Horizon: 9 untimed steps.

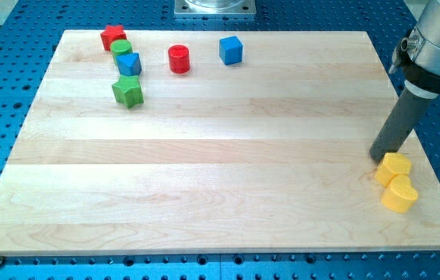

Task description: Keep arm on left to green star

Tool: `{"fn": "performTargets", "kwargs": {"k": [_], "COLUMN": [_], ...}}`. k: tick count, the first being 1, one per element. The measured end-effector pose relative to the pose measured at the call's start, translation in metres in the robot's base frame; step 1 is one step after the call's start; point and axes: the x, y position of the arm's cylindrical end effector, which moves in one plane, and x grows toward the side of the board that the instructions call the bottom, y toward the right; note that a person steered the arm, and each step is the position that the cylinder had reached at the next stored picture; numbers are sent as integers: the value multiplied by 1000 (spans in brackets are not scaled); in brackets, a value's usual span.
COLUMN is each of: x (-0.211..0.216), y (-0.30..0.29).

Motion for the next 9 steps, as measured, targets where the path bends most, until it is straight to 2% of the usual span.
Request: {"fn": "performTargets", "kwargs": {"k": [4, 6, 7, 9], "x": [32, -6, -6, -6], "y": [-17, -23, -97, -352]}}
